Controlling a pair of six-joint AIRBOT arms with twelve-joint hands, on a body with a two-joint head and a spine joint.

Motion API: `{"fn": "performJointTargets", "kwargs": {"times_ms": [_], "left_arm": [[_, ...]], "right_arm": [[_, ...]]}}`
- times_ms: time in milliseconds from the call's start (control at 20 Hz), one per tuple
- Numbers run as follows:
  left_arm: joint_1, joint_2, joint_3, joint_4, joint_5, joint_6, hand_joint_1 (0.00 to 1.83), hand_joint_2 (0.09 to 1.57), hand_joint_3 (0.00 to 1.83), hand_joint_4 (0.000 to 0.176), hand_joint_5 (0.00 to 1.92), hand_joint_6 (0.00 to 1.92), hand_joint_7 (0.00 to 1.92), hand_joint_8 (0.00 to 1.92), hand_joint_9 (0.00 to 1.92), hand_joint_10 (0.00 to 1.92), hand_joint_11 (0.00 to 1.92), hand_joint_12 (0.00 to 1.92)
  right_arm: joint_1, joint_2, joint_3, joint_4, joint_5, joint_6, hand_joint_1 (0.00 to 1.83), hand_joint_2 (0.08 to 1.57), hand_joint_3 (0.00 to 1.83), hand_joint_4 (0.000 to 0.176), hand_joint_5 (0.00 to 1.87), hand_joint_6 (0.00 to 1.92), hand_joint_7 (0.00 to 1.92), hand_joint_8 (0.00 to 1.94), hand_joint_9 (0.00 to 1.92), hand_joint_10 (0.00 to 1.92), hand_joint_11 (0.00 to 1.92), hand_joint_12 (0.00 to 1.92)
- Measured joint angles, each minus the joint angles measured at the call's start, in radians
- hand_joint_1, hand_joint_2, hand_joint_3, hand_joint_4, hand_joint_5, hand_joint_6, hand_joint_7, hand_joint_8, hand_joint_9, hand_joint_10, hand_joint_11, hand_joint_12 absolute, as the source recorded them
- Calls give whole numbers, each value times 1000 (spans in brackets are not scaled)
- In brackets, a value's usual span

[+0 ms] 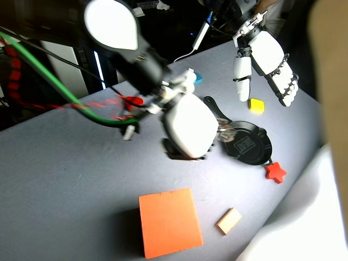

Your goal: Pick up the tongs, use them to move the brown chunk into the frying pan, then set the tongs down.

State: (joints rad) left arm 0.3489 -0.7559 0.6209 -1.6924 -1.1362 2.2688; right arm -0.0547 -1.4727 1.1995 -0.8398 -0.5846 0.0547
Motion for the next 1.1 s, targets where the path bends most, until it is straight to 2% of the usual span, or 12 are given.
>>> {"fn": "performJointTargets", "kwargs": {"times_ms": [150, 300, 400, 550, 650, 700, 750, 800, 850, 900, 950, 1100], "left_arm": [[0, 0, 0, 0, 0, 0, 0, 1172, 0, 0, 2, 0, 25, 2, 1, 0, 0, 0], [0, 0, 0, 0, 0, 0, 0, 1173, 0, 0, 0, 0, 30, 3, 3, 1, 0, 0], [0, 0, 0, 0, -1, 0, 0, 1179, 2, 0, 0, 0, 30, 3, 2, 1, 0, 0], [0, 0, 0, 1, 1, 0, 0, 1175, 0, 0, 0, 0, 30, 2, 6, 2, 0, 0], [0, 0, 0, 0, 0, 0, 0, 1172, 0, 0, 0, 0, 25, 0, 2, 1, 0, 0], [0, 0, 0, -1, 0, 0, 0, 1170, 0, 0, 0, 0, 20, 0, 0, 0, 0, 0], [0, 0, 0, -1, 0, 0, 0, 1170, 0, 0, 0, 0, 20, 0, 0, 0, 0, 0], [0, 0, 0, -1, 0, 0, 0, 1173, 0, 0, 0, 0, 24, 2, 0, 0, 0, 0], [0, 0, 0, -1, 0, 0, 0, 1176, 1, 0, 0, 0, 21, 1, 0, 0, 0, 0], [0, 0, 0, 0, 0, 0, 0, 1180, 3, 0, 0, 0, 21, 0, 0, 0, 0, 0], [0, 0, 0, 0, 0, 0, 0, 1181, 3, 0, 0, 0, 24, 2, 0, 0, 0, 0], [0, 0, 0, 0, 0, 0, 0, 1175, 0, 0, 0, 0, 26, 2, 2, 0, 0, 0]], "right_arm": [[-39, -87, 98, -123, 71, 82, 897, 1436, 0, 176, 1309, 1921, 1498, 1941, 1603, 1921, 1660, 1921], [-56, -154, 182, -155, 109, 87, 861, 1446, 2, 176, 1291, 1921, 1493, 1941, 1602, 1921, 1656, 1921], [-80, -159, 188, -234, 144, 179, 868, 1444, 1, 176, 1297, 1921, 1499, 1941, 1610, 1921, 1661, 1921], [-94, -165, 191, -269, 176, 196, 784, 1469, 9, 176, 1268, 1921, 1477, 1941, 1593, 1921, 1635, 1921], [-102, -169, 191, -302, 167, 242, 677, 1486, 9, 176, 1221, 1912, 1436, 1937, 1545, 1921, 1563, 1921], [-110, -169, 191, -301, 167, 244, 599, 1480, 2, 176, 1206, 1823, 1413, 1853, 1487, 1921, 1492, 1921], [-113, -169, 191, -302, 167, 244, 599, 1480, 2, 176, 1206, 1823, 1413, 1853, 1487, 1921, 1492, 1921], [-113, -170, 191, -299, 162, 241, 609, 1460, 0, 176, 1165, 1736, 1375, 1783, 1435, 1921, 1445, 1921], [-114, -169, 192, -303, 160, 240, 610, 1449, 1, 0, 1093, 1676, 1347, 1759, 1398, 1921, 1409, 1921], [-114, -168, 191, -306, 161, 240, 576, 1451, 3, 0, 1022, 1637, 1300, 1726, 1341, 1921, 1346, 1921], [-115, -167, 192, -306, 159, 240, 547, 1444, 0, 0, 971, 1531, 1266, 1600, 1294, 1892, 1284, 1921], [-119, -162, 191, -305, 161, 239, 483, 1427, 0, 0, 914, 1056, 1235, 1444, 1254, 1861, 1211, 1921]]}}
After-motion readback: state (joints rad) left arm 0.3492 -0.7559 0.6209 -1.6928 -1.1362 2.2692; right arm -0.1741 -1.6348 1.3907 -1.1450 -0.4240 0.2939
